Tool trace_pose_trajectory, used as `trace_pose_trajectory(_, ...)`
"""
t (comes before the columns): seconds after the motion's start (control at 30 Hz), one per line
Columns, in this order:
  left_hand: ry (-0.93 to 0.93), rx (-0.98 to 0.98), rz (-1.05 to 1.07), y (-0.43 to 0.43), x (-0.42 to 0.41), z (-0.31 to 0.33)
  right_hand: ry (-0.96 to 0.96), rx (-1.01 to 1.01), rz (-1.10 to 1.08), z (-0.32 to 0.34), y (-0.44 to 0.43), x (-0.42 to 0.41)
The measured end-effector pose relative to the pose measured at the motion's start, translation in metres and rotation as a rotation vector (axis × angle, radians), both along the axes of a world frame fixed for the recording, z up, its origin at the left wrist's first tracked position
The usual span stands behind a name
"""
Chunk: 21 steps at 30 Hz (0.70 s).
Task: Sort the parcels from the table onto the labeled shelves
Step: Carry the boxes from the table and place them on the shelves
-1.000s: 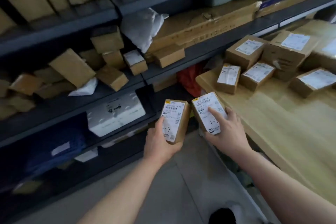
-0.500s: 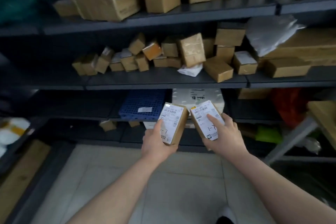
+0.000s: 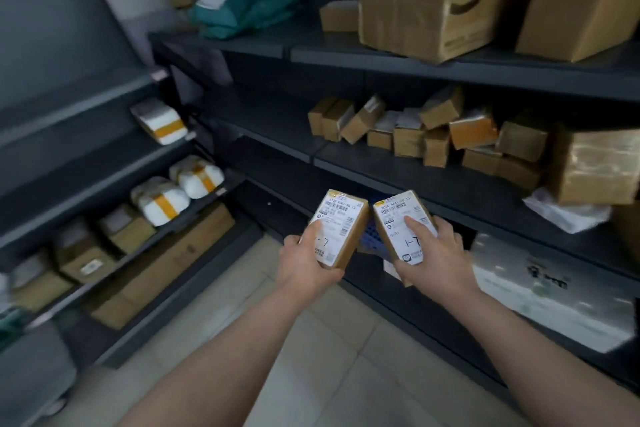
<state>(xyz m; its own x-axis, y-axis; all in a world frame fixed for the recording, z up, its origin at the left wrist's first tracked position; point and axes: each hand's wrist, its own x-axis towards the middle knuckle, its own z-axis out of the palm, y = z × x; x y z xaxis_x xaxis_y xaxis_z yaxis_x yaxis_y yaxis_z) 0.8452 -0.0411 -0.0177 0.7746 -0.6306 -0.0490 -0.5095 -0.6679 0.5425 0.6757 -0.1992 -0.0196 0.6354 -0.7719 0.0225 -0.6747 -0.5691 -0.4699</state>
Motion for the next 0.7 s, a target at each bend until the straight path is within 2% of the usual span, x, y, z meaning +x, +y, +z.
trace_pose_trajectory(0.3, -0.045, 0.052, 0.332, 0.024, 0.068, 0.03, -0.015, 0.012, 0.31, 0.02, -0.032, 0.126)
trace_pose_trajectory(0.7, -0.074, 0.065, 0.594, 0.095, 0.163, 0.036, -0.086, 0.062, 0.6, 0.022, 0.018, 0.27)
